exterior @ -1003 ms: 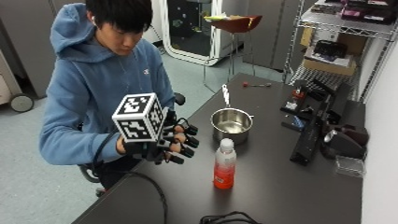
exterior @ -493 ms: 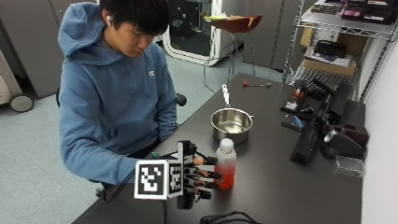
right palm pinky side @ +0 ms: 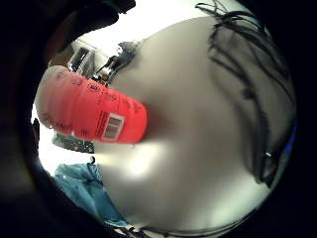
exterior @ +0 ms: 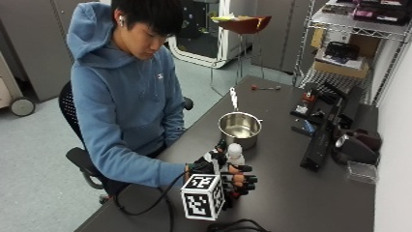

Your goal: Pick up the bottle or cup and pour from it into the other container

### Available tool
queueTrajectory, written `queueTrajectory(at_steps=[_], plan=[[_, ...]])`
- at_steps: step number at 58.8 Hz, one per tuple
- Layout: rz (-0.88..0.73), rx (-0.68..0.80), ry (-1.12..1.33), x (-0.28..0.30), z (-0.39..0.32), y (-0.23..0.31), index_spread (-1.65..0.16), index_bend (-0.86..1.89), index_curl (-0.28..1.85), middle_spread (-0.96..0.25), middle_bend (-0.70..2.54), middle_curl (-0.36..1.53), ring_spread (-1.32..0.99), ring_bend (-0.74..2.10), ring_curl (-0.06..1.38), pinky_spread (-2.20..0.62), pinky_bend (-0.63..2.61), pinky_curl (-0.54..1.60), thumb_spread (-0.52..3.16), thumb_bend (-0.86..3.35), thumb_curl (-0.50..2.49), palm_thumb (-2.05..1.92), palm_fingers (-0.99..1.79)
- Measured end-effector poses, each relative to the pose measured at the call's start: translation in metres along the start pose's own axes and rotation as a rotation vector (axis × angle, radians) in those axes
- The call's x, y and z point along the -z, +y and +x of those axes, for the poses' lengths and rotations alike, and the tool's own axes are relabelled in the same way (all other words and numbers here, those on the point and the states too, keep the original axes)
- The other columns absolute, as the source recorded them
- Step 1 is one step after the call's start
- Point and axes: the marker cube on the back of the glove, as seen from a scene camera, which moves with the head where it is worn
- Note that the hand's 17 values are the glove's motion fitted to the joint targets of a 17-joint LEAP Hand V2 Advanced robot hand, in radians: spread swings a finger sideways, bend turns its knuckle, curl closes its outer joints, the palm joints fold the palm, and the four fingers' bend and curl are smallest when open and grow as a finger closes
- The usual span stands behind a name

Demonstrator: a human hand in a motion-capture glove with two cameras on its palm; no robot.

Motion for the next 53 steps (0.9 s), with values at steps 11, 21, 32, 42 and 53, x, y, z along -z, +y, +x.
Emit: queueTrajectory(at_steps=[11, 21, 32, 42, 53], plan=[[0.115, 0.035, -0.071, -0.037, 0.001, -0.013, -0.37, 0.11, 0.16, 0.07, 0.21, 0.33, 0.12, 0.64, 0.33, 0.23, 0.82, 0.32, 0.8, 0.0, 0.39, 0.82, 0.39], [0.182, 0.032, -0.078, -0.056, -0.007, -0.019, -0.19, 0.21, 0.26, 0.01, 0.38, 0.41, -0.06, 0.62, 0.34, 0.02, 0.61, 0.27, 0.68, 0.03, 0.48, 1.03, 1.0], [0.141, 0.028, -0.033, -0.071, -0.022, -0.018, -0.12, 0.16, 0.33, -0.02, 0.31, 0.43, -0.1, 0.53, 0.37, -0.1, 0.59, 0.3, 0.43, -0.02, 0.56, 1.08, 1.1], [0.086, 0.06, 0.047, -0.077, -0.052, -0.018, -0.1, 0.14, 0.35, -0.03, 0.28, 0.45, -0.11, 0.51, 0.39, -0.13, 0.57, 0.32, 0.34, -0.03, 0.6, 1.08, 1.12], [-0.001, 0.1, 0.24, -0.082, -0.093, -0.025, -0.09, 0.14, 0.36, -0.03, 0.26, 0.47, -0.12, 0.49, 0.41, -0.14, 0.55, 0.33, 0.29, -0.04, 0.63, 1.07, 1.13]])
